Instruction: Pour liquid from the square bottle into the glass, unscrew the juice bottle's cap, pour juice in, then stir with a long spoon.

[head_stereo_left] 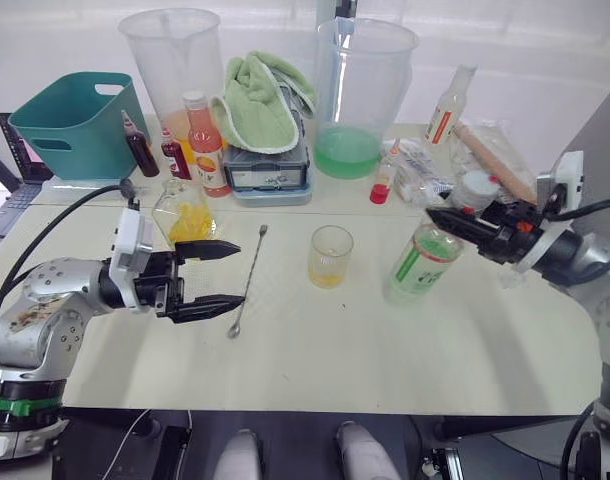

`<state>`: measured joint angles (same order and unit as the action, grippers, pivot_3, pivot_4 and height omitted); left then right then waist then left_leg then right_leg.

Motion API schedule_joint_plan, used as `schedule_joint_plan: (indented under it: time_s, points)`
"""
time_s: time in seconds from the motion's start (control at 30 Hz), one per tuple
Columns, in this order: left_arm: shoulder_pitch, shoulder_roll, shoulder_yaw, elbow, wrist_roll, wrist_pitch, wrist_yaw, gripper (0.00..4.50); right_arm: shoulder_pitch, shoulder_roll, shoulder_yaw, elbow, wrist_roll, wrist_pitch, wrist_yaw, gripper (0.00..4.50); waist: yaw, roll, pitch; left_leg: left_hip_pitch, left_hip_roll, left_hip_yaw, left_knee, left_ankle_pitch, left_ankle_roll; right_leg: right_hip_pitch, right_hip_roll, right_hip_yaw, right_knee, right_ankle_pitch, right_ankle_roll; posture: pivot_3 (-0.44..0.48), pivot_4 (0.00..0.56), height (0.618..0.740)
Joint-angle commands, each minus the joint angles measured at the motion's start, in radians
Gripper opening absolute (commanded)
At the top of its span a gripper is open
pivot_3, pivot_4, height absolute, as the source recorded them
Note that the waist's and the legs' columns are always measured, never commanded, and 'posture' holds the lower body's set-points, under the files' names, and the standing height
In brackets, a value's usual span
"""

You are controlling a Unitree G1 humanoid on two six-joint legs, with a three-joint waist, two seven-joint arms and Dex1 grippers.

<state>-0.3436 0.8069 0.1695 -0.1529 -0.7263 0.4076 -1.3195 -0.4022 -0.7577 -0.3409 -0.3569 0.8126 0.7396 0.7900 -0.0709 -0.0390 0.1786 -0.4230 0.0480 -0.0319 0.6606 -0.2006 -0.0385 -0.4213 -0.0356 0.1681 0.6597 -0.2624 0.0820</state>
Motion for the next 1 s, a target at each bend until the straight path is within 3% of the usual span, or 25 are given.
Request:
schedule_joint_plan:
  time_s: [0.03,0.27,0.47,0.7,0.87,0.93,1.0]
  points:
    - [-0.058,-0.016,-0.038,0.030,0.009,-0.007,-0.038,4.50,0.015,0.041,0.016,-0.208,0.103,0.022,-0.072,1.52,0.001,0.000,0.000,0.000,0.000,0.000,0.000,0.000,0.000,0.000,0.000,0.000,0.000,0.000,0.000,0.000,0.150,0.727]
    - [-0.092,-0.031,-0.085,0.062,0.062,-0.042,-0.071,4.50,0.063,0.170,0.228,-0.360,0.037,-0.018,-0.185,1.52,0.001,0.000,0.000,-0.001,0.000,0.000,0.000,0.000,0.000,0.000,0.001,0.000,0.000,0.000,0.000,0.000,0.150,0.727]
    - [-0.062,-0.020,-0.075,0.049,0.080,-0.058,-0.073,4.50,0.090,0.235,0.394,-0.313,-0.123,-0.126,-0.162,1.52,0.002,0.000,0.000,-0.001,0.000,0.000,0.000,0.000,0.000,-0.001,0.001,0.000,0.000,0.000,0.000,0.000,0.150,0.727]
    - [-0.002,0.011,-0.028,-0.007,0.072,-0.064,-0.067,4.50,0.084,0.269,0.469,-0.257,-0.199,-0.189,-0.122,1.52,-0.002,0.000,0.000,0.000,0.001,0.000,0.000,0.000,0.000,-0.001,0.001,0.000,0.000,0.000,-0.001,0.000,0.150,0.727]
    - [0.019,0.019,-0.006,-0.052,0.060,-0.036,-0.034,4.50,0.072,0.223,0.508,-0.222,-0.229,-0.186,-0.047,1.52,0.000,-0.001,0.000,0.001,0.001,0.000,0.000,0.000,0.000,0.000,0.001,0.000,0.001,-0.001,0.000,0.000,0.150,0.727]
    - [0.024,0.025,0.005,-0.071,0.053,-0.020,-0.018,4.50,0.045,0.211,0.479,-0.200,-0.189,-0.172,-0.008,2.54,0.000,-0.001,0.000,0.001,0.002,0.000,0.000,0.000,0.000,0.001,0.001,0.000,0.001,-0.001,0.001,0.000,0.150,0.727]
    - [0.033,0.032,0.012,-0.088,0.051,-0.009,-0.003,4.50,0.007,0.192,0.456,-0.171,-0.164,-0.150,0.023,3.12,0.000,-0.001,0.000,0.001,0.002,0.000,0.000,0.000,0.000,0.001,0.001,0.000,0.001,-0.001,0.001,0.000,0.150,0.727]
